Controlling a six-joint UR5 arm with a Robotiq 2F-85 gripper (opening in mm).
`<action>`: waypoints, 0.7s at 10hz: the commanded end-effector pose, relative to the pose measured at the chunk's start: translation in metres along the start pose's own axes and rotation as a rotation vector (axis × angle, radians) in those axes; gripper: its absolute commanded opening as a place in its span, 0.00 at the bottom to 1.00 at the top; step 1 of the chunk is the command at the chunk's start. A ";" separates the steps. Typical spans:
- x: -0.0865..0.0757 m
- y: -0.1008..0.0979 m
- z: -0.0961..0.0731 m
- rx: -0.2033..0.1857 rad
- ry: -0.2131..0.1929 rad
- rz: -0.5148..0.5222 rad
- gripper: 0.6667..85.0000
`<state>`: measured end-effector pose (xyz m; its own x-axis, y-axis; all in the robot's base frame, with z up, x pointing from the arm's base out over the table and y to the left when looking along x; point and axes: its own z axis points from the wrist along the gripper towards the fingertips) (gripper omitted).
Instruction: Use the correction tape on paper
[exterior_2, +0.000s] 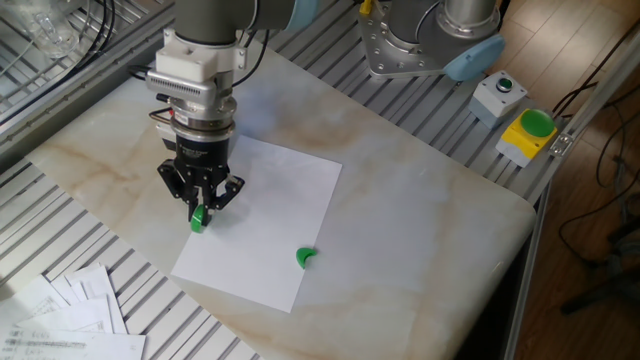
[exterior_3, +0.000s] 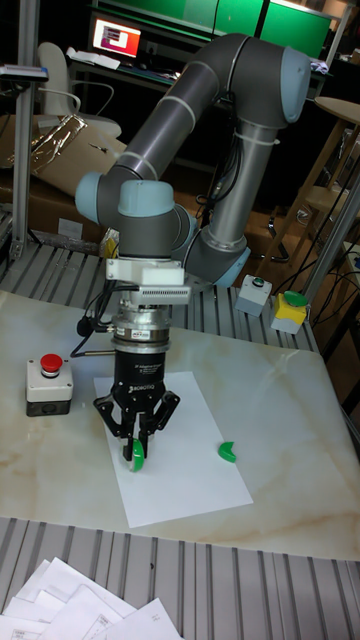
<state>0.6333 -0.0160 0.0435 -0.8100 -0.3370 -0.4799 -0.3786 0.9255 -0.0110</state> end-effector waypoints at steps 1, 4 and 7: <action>-0.009 0.000 0.002 -0.005 -0.015 0.016 0.01; -0.016 0.001 0.003 -0.005 -0.019 0.020 0.01; -0.024 0.002 0.008 -0.003 -0.025 0.021 0.01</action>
<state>0.6472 -0.0076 0.0456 -0.8070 -0.3281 -0.4911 -0.3735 0.9276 -0.0060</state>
